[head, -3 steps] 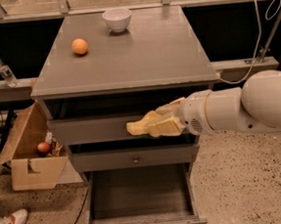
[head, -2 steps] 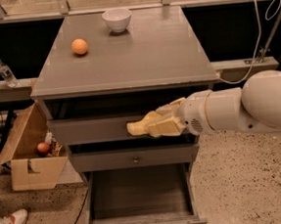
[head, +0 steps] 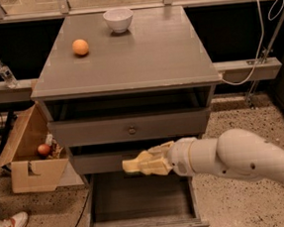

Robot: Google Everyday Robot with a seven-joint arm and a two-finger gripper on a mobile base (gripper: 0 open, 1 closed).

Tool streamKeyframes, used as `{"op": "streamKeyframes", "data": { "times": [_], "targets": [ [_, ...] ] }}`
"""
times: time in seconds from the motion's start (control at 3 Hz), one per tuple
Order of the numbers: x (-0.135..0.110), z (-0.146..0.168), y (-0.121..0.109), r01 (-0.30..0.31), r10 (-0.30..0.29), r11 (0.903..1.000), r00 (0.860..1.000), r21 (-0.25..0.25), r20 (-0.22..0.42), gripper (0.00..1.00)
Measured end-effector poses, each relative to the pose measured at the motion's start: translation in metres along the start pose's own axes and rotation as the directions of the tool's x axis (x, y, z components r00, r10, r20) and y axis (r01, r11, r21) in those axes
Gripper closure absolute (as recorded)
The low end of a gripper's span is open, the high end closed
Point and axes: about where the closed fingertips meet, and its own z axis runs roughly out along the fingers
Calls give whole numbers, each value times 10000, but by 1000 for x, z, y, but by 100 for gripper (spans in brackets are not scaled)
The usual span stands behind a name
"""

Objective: Place sponge into bottom drawer

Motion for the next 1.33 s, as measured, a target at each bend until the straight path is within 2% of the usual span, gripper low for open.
{"op": "streamKeyframes", "data": {
  "times": [0.33, 0.67, 1.33],
  "targets": [
    [56, 54, 5, -912, 908, 9936, 9958, -669, -92, 100],
    [73, 68, 7, -1338, 1334, 9862, 9910, -975, -101, 100],
    [80, 78, 6, -1458, 1445, 9835, 9893, -1074, -197, 100]
  ]
}}
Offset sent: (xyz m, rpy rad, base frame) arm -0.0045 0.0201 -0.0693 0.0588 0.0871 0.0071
